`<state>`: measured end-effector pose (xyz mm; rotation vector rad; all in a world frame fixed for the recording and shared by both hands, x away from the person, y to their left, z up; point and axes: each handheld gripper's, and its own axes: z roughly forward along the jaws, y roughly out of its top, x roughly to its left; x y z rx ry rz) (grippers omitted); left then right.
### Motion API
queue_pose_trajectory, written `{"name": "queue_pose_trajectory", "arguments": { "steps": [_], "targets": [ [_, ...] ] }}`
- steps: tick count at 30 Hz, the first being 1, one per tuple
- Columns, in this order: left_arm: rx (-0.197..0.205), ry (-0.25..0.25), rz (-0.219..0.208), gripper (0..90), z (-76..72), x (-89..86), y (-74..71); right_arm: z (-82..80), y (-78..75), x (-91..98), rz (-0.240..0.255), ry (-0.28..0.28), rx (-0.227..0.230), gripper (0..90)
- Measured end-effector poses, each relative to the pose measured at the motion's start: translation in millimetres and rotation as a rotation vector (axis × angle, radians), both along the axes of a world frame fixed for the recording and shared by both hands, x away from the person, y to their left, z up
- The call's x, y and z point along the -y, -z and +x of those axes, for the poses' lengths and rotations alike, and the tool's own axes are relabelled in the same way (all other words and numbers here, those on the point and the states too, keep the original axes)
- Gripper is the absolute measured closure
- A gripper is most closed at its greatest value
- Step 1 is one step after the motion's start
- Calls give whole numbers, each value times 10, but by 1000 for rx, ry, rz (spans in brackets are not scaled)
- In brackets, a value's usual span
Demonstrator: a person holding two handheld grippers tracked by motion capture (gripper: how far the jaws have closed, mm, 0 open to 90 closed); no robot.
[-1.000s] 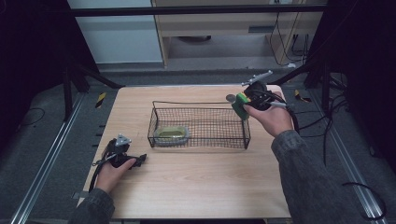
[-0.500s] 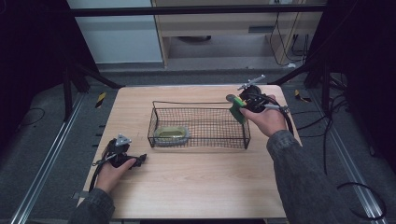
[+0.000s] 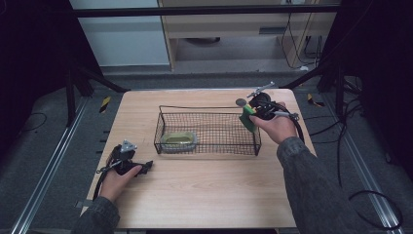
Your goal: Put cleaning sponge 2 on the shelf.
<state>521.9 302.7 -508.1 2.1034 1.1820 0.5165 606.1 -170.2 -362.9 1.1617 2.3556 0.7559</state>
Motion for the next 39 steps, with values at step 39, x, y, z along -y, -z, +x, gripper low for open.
{"name": "queue_pose_trajectory", "arguments": {
  "steps": [39],
  "targets": [
    [0, 0, 0, 0, 2, 1, 0, 65, 281, -31, -37, -8, -48, 644]
  ]
}}
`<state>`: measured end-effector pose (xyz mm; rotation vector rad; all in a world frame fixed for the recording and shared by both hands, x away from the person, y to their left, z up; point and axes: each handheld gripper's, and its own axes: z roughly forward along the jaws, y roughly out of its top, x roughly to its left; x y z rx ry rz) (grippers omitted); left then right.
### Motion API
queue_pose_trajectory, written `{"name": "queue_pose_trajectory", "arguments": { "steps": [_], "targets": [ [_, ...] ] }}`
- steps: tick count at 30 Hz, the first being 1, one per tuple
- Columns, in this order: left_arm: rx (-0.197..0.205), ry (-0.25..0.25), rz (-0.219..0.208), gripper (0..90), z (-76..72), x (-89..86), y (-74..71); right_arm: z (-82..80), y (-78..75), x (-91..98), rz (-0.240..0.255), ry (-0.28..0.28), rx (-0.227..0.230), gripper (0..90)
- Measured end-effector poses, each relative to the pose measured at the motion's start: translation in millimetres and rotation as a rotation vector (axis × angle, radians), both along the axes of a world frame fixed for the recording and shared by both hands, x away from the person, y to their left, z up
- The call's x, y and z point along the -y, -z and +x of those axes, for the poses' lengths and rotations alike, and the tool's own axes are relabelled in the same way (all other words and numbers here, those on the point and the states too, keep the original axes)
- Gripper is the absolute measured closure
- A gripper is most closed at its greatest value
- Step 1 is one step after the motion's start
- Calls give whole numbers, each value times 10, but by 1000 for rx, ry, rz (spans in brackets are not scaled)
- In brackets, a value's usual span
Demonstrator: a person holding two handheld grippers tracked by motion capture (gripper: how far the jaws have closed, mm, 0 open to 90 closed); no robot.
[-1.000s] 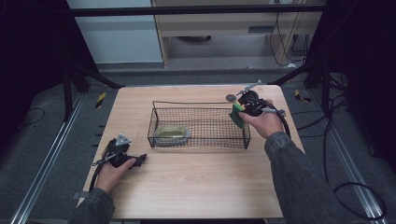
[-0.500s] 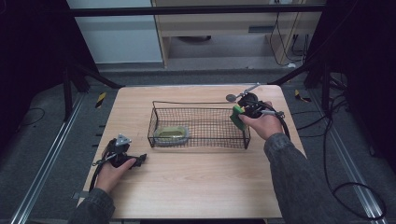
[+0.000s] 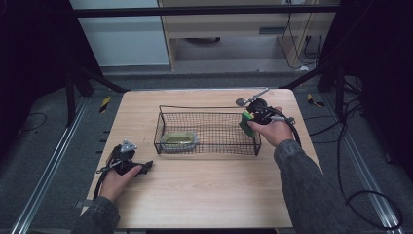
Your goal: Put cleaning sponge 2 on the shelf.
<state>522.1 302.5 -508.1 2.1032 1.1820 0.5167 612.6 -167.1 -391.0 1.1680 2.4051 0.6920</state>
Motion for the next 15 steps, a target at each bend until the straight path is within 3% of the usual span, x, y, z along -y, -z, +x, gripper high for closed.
{"name": "queue_pose_trajectory", "arguments": {
  "steps": [15],
  "targets": [
    [0, 0, 0, 0, 2, 1, 0, 48, 178, 9, 3, 12, -23, 642]
  ]
}}
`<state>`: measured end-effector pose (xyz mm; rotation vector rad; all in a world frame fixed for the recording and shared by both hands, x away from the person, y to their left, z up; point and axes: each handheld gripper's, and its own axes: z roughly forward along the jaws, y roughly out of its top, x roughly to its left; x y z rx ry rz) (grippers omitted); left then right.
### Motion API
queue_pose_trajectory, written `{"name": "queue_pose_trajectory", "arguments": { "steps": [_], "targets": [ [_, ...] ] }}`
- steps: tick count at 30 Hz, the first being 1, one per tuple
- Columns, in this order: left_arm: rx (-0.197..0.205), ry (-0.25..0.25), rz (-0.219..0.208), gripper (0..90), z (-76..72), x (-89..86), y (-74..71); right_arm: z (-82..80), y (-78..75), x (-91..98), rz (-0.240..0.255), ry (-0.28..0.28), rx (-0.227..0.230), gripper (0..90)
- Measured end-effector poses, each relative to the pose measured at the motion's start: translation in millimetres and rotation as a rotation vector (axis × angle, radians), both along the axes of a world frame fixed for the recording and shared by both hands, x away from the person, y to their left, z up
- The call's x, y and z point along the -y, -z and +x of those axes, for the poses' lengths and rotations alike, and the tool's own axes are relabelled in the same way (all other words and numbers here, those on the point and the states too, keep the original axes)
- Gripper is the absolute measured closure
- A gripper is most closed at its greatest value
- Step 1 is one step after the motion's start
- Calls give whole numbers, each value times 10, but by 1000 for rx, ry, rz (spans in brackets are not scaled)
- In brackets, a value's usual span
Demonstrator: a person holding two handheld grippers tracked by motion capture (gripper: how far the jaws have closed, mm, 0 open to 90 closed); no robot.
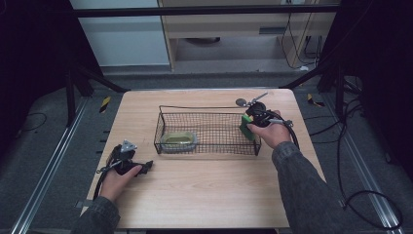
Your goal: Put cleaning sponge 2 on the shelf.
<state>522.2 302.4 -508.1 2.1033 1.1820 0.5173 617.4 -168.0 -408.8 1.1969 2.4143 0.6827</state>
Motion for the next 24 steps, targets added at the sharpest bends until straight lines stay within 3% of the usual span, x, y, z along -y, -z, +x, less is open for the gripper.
{"name": "queue_pose_trajectory", "arguments": {
  "steps": [9, 19, 24],
  "targets": [
    [0, 0, 0, 0, 0, 0, 0, 24, 78, -53, -26, -3, -17, 642],
    [0, 0, 0, 0, 1, 1, 0, 78, 96, -72, -11, 13, -17, 639],
    [0, 0, 0, 0, 1, 1, 0, 76, 100, -71, -17, 15, -21, 591]
  ]
}}
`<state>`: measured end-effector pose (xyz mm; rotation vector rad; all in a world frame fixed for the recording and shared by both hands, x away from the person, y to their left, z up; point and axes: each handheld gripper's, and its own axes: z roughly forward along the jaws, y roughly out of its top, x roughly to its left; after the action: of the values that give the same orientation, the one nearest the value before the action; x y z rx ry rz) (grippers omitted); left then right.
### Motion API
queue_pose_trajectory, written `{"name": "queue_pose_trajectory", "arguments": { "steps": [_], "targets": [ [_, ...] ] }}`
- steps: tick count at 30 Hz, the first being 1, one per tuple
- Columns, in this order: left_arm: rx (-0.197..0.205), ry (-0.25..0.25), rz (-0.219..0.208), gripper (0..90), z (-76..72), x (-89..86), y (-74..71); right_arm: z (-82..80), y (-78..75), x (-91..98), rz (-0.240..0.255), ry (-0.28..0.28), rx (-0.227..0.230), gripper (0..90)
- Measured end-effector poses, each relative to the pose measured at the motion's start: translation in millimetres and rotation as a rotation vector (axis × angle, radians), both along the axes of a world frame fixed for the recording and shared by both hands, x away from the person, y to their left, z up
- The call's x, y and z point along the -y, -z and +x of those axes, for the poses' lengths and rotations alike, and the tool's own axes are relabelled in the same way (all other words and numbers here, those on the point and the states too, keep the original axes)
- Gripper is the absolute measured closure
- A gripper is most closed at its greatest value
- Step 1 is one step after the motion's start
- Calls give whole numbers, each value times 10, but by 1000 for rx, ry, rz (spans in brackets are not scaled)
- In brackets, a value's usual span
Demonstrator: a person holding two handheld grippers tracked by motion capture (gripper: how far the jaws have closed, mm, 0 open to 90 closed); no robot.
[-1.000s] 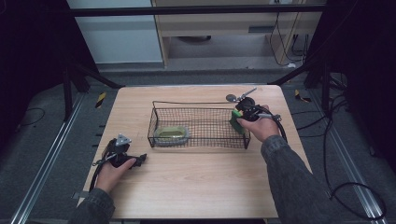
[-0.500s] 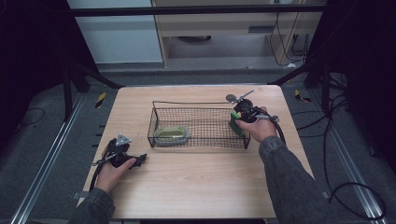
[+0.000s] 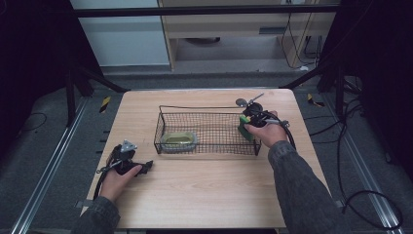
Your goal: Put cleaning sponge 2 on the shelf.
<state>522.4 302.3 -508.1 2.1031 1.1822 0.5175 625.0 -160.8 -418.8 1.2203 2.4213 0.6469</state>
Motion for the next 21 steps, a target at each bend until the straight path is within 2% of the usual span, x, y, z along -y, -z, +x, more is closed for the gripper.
{"name": "queue_pose_trajectory", "arguments": {
  "steps": [2, 7, 13, 21],
  "targets": [
    [0, 0, 0, 0, 0, 0, 0, -9, 4, -15, -6, 0, -2, 544],
    [0, 0, 0, 0, 0, 0, 0, -41, -25, -47, -3, -9, 4, 516],
    [0, 0, 0, 0, 1, 1, 0, -87, -66, -87, 3, -33, 9, 532],
    [0, 0, 0, 0, 2, 1, 0, -157, -124, -153, 18, -60, 12, 484]
  ]
}}
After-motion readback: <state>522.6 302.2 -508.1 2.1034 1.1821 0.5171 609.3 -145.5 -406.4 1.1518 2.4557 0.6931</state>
